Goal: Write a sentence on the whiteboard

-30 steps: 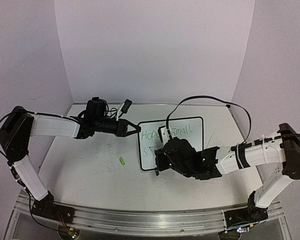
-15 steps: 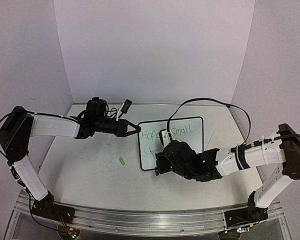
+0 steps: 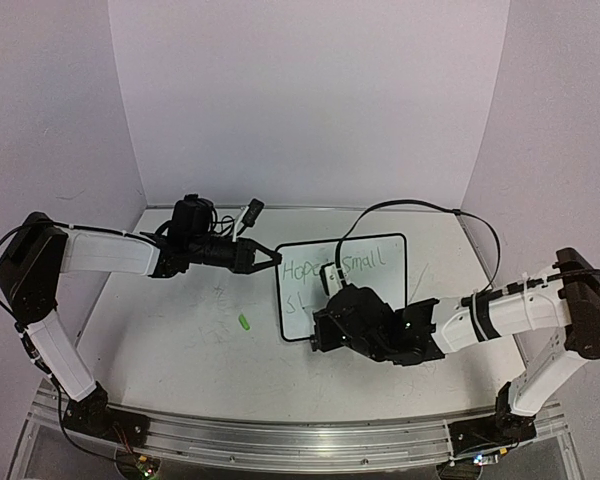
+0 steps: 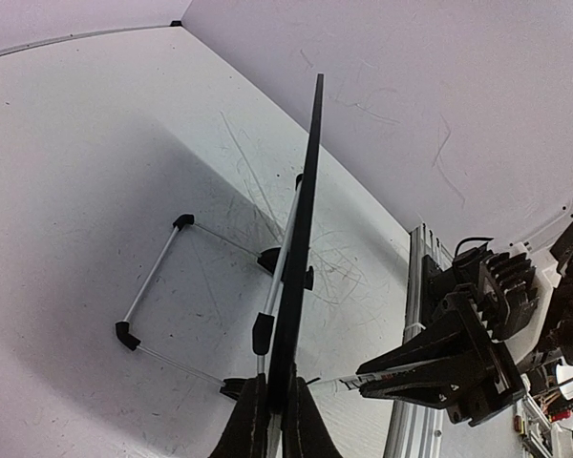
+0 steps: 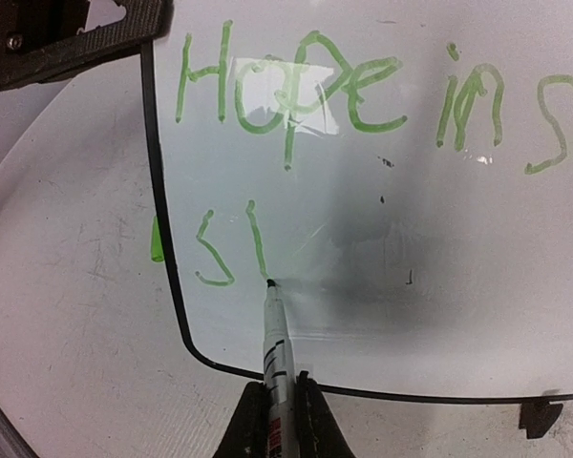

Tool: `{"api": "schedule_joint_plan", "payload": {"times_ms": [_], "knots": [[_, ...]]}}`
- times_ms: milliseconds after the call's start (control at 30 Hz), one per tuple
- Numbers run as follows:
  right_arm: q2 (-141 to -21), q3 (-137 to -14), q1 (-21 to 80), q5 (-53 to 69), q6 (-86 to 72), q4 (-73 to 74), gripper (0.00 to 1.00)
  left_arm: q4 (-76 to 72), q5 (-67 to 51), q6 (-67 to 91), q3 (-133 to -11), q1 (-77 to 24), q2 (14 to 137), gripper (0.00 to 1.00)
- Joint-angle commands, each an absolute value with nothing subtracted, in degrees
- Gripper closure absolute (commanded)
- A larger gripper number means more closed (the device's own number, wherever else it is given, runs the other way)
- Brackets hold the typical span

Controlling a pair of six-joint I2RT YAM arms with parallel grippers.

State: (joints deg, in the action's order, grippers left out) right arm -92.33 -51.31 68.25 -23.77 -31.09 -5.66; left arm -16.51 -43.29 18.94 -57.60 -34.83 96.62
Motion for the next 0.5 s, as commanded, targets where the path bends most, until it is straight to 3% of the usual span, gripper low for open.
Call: {"api": "schedule_joint_plan", "payload": {"times_ms": [0, 467], "knots": [[-89.86, -51.01, 68.31, -25.26, -30.20, -4.64, 1.00, -18.63, -43.86, 18.98, -57.74, -34.67, 93.39, 1.00], [-91.22, -53.15, 68.55, -22.62, -26.05, -10.99, 1.00, -18.54, -43.76, 18.81, -57.74, -34.63, 93.25, 1.00]]}}
